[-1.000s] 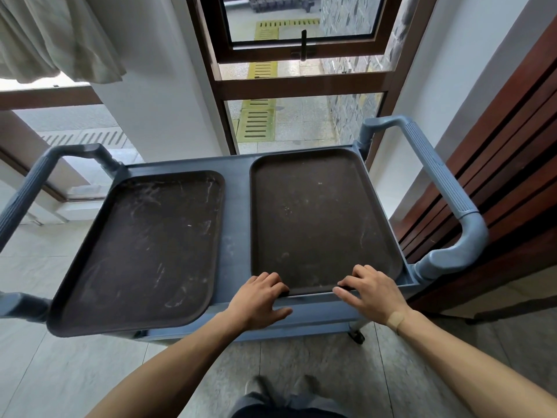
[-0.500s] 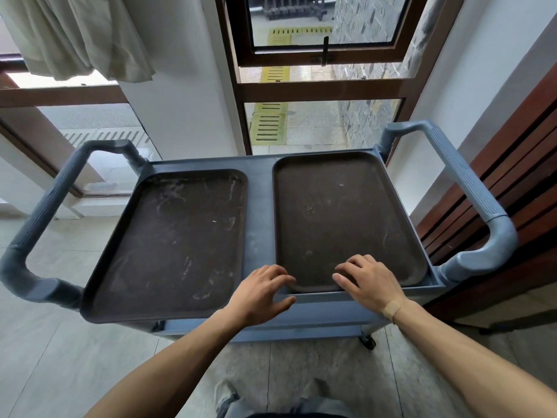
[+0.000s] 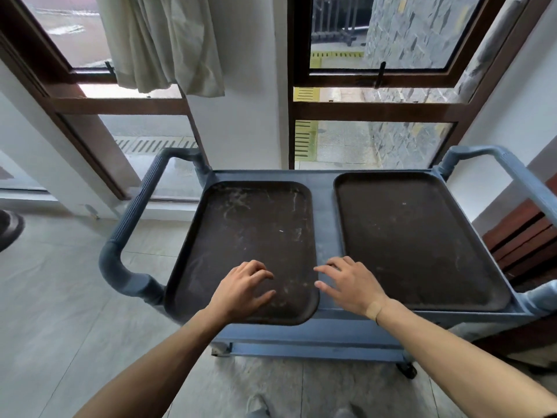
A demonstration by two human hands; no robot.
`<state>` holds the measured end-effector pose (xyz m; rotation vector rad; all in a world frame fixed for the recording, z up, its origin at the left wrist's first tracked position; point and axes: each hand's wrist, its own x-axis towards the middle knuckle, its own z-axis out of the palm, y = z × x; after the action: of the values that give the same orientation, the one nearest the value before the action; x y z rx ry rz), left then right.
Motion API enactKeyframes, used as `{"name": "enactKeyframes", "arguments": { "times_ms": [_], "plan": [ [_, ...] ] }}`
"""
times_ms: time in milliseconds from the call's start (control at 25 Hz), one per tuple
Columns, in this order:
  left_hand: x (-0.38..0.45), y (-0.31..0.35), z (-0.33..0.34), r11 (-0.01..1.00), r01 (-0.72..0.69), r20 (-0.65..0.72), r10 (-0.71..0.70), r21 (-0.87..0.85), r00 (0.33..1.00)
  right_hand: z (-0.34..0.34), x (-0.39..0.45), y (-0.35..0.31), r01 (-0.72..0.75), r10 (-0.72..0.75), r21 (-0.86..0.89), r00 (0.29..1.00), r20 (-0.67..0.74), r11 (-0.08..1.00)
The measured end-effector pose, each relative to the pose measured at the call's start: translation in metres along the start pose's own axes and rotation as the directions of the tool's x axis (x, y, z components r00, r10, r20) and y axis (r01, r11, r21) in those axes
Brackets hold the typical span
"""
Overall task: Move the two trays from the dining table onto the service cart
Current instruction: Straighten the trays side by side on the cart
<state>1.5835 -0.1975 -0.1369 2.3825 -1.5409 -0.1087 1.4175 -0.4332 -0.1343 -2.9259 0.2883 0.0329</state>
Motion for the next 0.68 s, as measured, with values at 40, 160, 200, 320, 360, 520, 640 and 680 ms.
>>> {"name": "enactKeyframes", "arguments": {
  "times_ms": [40, 160, 200, 320, 360, 520, 640, 680],
  "plan": [
    [-0.006, -0.011, -0.004, 1.000, 0.004, 0.013, -0.004, -0.001, 1.000, 0.002, 0.006, -0.009, 0.007, -0.007, 0.009, 1.000, 0.000, 1.000],
    [-0.023, -0.044, -0.013, 0.999, 0.038, 0.092, -0.036, -0.013, 0.995, 0.010, 0.021, -0.039, 0.046, -0.047, 0.030, 0.999, 0.014, 0.998],
    [-0.028, -0.054, -0.016, 0.999, 0.050, 0.117, -0.048, -0.014, 0.992, 0.014, 0.024, -0.047, 0.066, -0.067, 0.024, 0.997, 0.030, 0.998],
    [-0.041, -0.080, -0.023, 0.998, 0.058, 0.198, -0.052, -0.021, 0.979, 0.024, 0.033, -0.068, 0.119, -0.119, 0.012, 0.989, 0.091, 0.993],
    [-0.045, -0.087, -0.025, 0.999, 0.049, 0.224, -0.043, -0.021, 0.974, 0.026, 0.034, -0.074, 0.140, -0.140, 0.007, 0.984, 0.108, 0.990],
    [-0.057, -0.110, -0.030, 0.999, -0.034, 0.301, 0.030, 0.007, 0.953, 0.037, 0.029, -0.097, 0.230, -0.229, 0.010, 0.961, 0.158, 0.973],
    [-0.062, -0.112, -0.031, 0.997, -0.073, 0.351, 0.081, -0.035, 0.933, 0.033, 0.025, -0.107, 0.291, -0.292, 0.028, 0.950, 0.110, 0.956],
    [-0.062, -0.112, -0.032, 0.995, -0.082, 0.364, 0.098, -0.058, 0.926, 0.032, 0.024, -0.109, 0.312, -0.314, 0.033, 0.947, 0.071, 0.950]
  ]
}}
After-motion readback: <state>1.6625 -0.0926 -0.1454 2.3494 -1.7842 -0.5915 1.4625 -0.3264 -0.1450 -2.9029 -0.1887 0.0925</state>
